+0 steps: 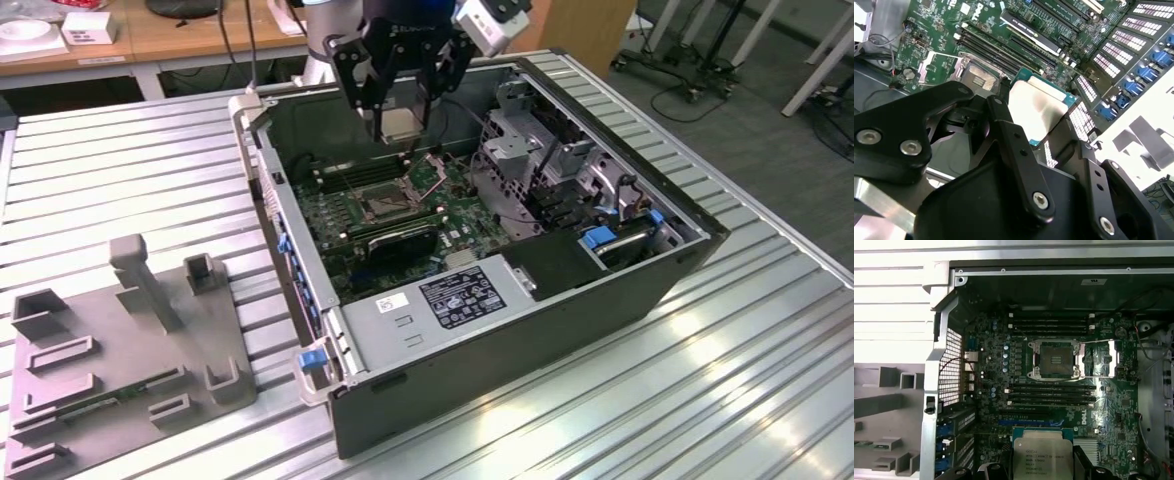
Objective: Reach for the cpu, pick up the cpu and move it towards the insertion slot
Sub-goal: 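Pick up the cpu and move it towards the insertion slot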
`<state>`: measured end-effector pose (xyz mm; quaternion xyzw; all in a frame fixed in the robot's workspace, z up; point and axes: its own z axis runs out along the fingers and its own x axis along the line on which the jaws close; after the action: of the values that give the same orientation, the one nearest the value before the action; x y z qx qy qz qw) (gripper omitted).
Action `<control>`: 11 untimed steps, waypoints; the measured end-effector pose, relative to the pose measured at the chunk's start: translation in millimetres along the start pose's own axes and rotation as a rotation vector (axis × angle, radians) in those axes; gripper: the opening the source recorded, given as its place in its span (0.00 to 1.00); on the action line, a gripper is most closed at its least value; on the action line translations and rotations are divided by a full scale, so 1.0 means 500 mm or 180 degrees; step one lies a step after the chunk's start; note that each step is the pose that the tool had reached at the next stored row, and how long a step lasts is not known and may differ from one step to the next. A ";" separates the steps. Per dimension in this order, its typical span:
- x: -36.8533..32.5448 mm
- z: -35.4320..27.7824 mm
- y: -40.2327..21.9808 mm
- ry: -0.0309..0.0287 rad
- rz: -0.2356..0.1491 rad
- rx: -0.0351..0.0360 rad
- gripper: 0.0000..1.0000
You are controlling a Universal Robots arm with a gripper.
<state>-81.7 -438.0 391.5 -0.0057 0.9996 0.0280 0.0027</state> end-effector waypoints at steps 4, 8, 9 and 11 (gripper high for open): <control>-0.001 0.001 0.003 0.0000 0.0000 0.0000 0.55; -0.002 0.002 0.007 0.0000 0.0000 0.0000 0.55; -0.002 0.002 0.008 0.0000 0.0000 0.0000 0.55; -0.003 0.003 0.010 0.0000 0.0000 0.0000 0.55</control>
<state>-80.4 -433.1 390.5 -0.0057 0.9996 0.0279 0.0027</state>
